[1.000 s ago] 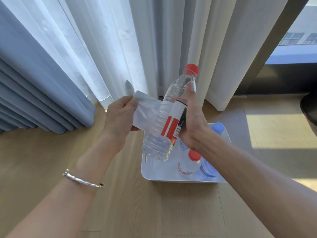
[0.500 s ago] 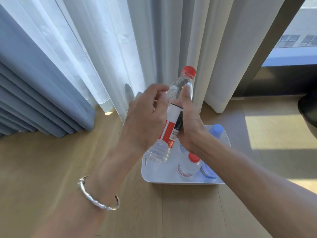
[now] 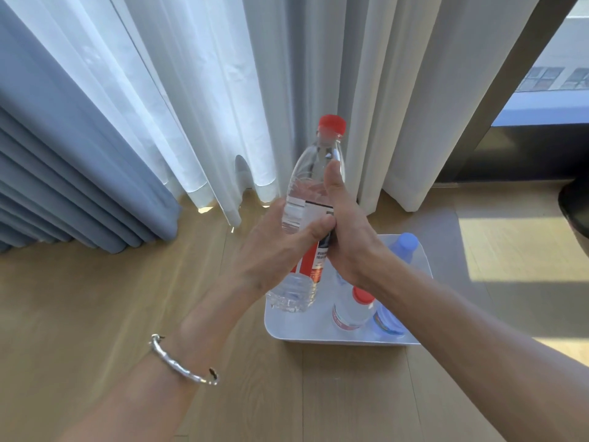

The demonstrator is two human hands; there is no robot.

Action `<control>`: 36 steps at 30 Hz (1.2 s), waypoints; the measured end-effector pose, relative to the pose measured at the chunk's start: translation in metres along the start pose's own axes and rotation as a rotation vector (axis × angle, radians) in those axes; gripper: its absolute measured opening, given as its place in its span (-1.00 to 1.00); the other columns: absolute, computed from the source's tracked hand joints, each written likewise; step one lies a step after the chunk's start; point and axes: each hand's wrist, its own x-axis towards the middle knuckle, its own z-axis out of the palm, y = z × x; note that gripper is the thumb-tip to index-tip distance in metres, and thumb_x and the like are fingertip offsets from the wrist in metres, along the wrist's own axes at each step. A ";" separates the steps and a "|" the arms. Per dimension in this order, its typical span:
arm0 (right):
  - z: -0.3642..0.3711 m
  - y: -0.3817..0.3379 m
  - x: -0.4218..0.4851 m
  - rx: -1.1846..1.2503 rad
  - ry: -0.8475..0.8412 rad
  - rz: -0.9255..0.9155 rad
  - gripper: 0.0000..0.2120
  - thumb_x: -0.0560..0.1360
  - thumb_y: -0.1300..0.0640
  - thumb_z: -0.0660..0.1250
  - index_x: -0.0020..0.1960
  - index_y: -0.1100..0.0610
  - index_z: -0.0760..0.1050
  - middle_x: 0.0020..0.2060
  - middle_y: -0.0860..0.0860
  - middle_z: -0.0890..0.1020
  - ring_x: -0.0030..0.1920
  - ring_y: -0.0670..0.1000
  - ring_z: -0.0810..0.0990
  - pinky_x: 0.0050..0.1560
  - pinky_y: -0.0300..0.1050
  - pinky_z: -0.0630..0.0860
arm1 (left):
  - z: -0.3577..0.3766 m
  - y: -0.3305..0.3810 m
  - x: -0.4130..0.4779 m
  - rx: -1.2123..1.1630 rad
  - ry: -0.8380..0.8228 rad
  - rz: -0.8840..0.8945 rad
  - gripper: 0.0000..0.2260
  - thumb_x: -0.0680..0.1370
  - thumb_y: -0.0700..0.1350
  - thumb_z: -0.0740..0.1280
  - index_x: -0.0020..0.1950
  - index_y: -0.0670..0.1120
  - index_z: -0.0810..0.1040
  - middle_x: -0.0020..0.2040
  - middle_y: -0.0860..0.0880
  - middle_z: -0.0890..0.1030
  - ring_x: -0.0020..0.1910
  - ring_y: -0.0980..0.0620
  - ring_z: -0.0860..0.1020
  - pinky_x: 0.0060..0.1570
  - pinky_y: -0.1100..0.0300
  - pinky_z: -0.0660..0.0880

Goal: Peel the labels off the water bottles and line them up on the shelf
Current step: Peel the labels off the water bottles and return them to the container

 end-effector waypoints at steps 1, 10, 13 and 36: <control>0.000 0.000 0.000 -0.013 -0.010 -0.003 -0.01 0.13 -0.57 0.30 0.28 0.15 0.48 0.07 0.18 0.68 0.07 0.16 0.68 0.15 0.16 0.56 | 0.000 -0.002 0.000 -0.002 0.038 0.005 -0.78 0.49 0.19 0.32 0.07 0.15 0.56 -0.08 0.11 0.70 -0.10 0.21 0.66 -0.05 0.25 0.59; -0.015 -0.012 0.000 -0.489 -0.134 -0.108 -0.34 0.44 -0.37 -0.14 0.25 -0.05 0.47 0.23 0.00 0.60 0.24 -0.03 0.55 0.39 0.06 0.35 | -0.008 -0.019 -0.001 -0.424 0.073 -0.158 -0.50 0.49 0.22 0.21 0.24 -0.10 0.53 0.05 -0.19 0.68 0.02 -0.19 0.67 0.10 -0.18 0.57; -0.020 -0.011 0.001 -0.637 -0.108 -0.126 -0.55 0.59 -0.22 -0.01 0.06 0.06 0.51 -0.09 -0.01 0.65 -0.09 -0.12 0.64 0.05 -0.19 0.51 | -0.018 -0.021 0.001 -0.663 -0.011 -0.196 -0.42 0.51 0.20 0.19 0.38 -0.16 0.44 0.20 -0.28 0.60 0.18 -0.30 0.58 0.22 -0.20 0.48; -0.012 -0.032 -0.004 -0.593 0.007 -0.299 -0.77 0.37 0.05 0.04 -0.35 0.18 0.29 -0.64 -0.07 0.40 -0.59 -0.18 0.43 -0.52 -0.43 0.34 | -0.024 -0.035 0.011 -0.295 0.372 -0.185 -0.64 0.30 0.23 0.49 -0.11 -0.02 0.65 -0.18 -0.06 0.73 -0.19 -0.07 0.71 -0.09 -0.10 0.64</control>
